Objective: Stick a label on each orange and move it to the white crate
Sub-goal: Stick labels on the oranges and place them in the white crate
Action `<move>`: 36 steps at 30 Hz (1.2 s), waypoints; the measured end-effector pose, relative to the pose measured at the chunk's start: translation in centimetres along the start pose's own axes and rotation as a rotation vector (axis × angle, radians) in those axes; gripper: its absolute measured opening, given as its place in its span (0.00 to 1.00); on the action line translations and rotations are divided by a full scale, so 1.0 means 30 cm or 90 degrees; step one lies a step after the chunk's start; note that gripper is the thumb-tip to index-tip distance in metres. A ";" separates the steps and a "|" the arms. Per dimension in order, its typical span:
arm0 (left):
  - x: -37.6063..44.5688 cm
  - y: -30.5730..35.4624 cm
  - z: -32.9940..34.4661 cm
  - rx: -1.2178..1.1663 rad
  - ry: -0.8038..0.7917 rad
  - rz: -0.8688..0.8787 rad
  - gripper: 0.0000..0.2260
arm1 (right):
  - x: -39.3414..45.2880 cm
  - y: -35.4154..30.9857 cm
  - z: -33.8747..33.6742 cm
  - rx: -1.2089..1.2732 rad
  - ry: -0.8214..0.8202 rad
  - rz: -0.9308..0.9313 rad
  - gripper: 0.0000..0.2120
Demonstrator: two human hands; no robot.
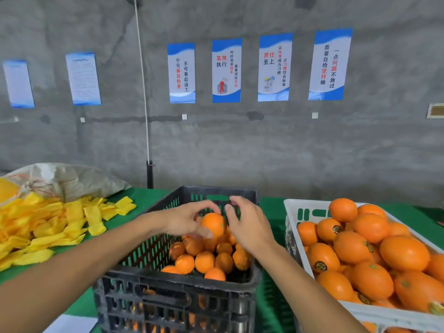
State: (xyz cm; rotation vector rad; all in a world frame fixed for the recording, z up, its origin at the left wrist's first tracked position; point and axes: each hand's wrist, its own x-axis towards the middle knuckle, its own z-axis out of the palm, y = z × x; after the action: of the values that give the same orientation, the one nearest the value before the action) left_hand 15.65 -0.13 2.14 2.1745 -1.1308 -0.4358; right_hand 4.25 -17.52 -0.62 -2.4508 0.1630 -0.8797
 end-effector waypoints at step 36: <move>-0.405 -0.061 1.254 -0.472 0.165 -0.014 0.32 | -1.206 0.467 -0.132 -0.206 -0.224 -0.108 0.24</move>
State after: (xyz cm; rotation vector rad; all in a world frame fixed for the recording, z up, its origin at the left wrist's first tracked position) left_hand -10.92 -3.98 -26.94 1.5331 -0.6544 -0.4718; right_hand -25.60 -21.09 -25.46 -2.9127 -0.0325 -0.5038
